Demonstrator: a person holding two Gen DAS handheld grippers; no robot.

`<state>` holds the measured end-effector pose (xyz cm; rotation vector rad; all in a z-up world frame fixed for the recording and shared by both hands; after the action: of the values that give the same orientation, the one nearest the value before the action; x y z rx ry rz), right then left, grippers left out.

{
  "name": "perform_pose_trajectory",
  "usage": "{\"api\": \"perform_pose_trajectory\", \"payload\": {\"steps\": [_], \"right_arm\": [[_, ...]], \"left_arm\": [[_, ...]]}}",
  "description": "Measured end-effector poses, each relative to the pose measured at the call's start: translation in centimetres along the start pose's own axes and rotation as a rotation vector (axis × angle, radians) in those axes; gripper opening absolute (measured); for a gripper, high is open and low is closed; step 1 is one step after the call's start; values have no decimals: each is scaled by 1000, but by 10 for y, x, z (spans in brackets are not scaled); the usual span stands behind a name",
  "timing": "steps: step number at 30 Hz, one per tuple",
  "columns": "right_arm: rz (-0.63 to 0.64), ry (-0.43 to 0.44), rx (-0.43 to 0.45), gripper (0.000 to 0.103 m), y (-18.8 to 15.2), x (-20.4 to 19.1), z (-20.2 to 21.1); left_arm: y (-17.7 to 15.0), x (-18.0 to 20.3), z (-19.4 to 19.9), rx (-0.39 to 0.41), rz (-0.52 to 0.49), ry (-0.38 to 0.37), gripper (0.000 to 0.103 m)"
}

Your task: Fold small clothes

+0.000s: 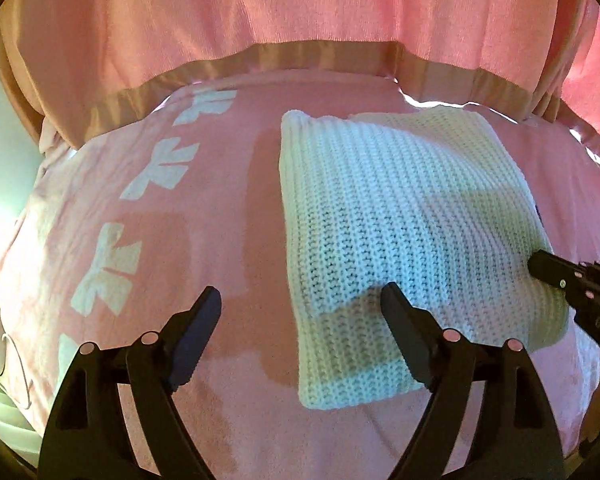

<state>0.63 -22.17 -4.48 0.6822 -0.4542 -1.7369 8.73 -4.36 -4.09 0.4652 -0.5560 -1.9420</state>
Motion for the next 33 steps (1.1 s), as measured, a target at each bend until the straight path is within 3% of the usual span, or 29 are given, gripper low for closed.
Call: {"api": "perform_pose_trajectory", "payload": {"steps": [2,4,5,6,9,13,14,15,19,22,26,28,30,33], "right_arm": [[-5,24,43,8,4,-3,11],[-1,21,109,27,19,-6,22],[1,13,130,46,27,-5,26],[2,3,140,51,36,-5,26],[5,-16,117,51,56,1,12],[-6,13,12,47,63,13,-29],[-1,20,0,17,62,11,-34],[1,46,-5,13,60,11,-38],[12,-1,136,10,73,16,-11],[3,-41,37,14,67,29,-42],[-7,-33,148,15,66,15,1],[39,22,172,15,53,-2,28],[90,24,146,14,33,-15,31],[56,-68,-29,4,5,-1,-11]], "left_arm": [[1,-1,1,2,8,-3,80],[2,-2,2,5,20,-4,80],[3,-2,2,5,27,-6,80],[4,-3,2,3,34,-8,80],[9,-4,-1,1,56,-8,80],[13,-2,-4,0,67,-15,80],[14,-1,-5,-2,68,-18,80],[15,0,-6,-3,69,-18,80],[19,1,-8,-5,83,-37,81],[21,7,-11,-2,73,-37,84],[20,13,-14,-14,63,-30,84],[18,13,-11,-4,51,-37,84],[17,16,-9,2,38,-27,84],[15,17,-6,4,31,-21,84]]}}
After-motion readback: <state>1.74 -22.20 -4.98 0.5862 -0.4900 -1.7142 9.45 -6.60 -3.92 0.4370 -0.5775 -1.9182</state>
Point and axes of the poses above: each gripper's, at about its wrist camera, not at the fingertips, and z roughly against the way its jaws point, x to its right, y to its top, the point moved 2 cm from there along -z, roughly the way its jaws point, and after that the axes turned 1 degree about x, right-handed, at the moved point
